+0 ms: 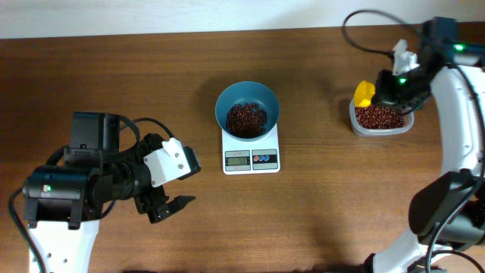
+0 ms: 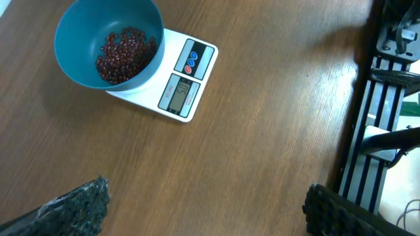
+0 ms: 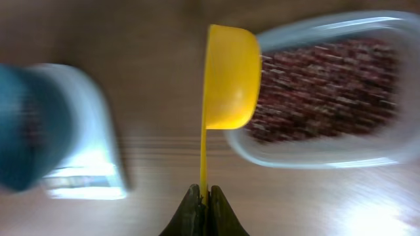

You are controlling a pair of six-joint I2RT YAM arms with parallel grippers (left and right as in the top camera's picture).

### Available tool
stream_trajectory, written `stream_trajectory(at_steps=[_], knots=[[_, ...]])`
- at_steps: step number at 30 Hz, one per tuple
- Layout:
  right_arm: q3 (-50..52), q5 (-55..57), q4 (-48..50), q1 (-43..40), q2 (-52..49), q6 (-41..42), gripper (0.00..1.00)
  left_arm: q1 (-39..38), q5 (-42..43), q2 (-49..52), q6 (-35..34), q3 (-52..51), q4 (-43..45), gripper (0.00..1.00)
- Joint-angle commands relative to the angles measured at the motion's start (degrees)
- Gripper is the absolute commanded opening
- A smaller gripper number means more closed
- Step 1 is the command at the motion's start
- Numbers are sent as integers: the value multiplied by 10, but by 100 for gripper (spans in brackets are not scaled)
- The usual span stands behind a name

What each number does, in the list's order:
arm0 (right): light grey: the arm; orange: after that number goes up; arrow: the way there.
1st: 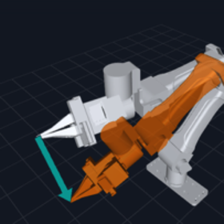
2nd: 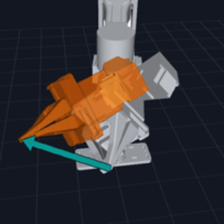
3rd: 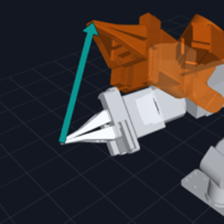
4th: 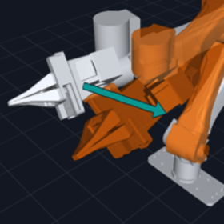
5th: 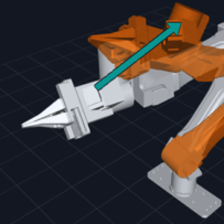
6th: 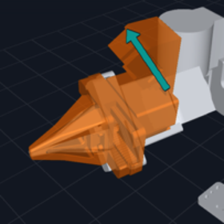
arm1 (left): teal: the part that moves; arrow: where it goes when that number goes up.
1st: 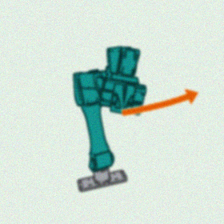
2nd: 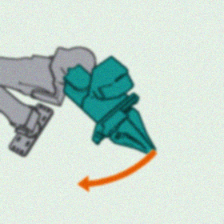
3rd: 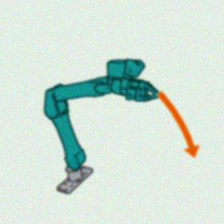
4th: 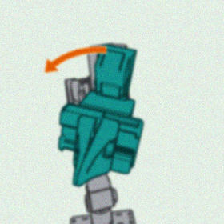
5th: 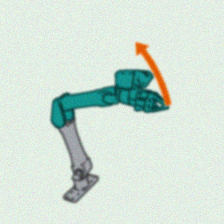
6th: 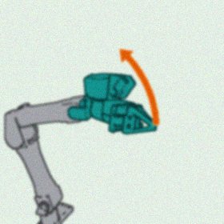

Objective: Scoop item into bowl and weigh 50g on scale

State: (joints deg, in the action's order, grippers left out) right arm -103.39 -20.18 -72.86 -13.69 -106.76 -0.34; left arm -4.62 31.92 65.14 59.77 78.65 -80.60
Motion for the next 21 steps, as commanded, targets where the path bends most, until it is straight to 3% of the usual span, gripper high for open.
stream_trajectory(at_steps=[1, 5, 10, 21], knots=[[-8, -267, 12, -54, 30, -70, 4, 4, 2, 0, -5, 9, 0, 99], [-8, -395, 15, -102, 55, -106, 4, 4, 2, 0, -5, 9, 0, 99], [-8, -391, -26, -115, 94, -119, 4, 4, 2, 0, -5, 9, 0, 99], [-8, -225, -179, -115, 287, -95, 4, 4, 2, 0, -5, 9, 0, 99]])
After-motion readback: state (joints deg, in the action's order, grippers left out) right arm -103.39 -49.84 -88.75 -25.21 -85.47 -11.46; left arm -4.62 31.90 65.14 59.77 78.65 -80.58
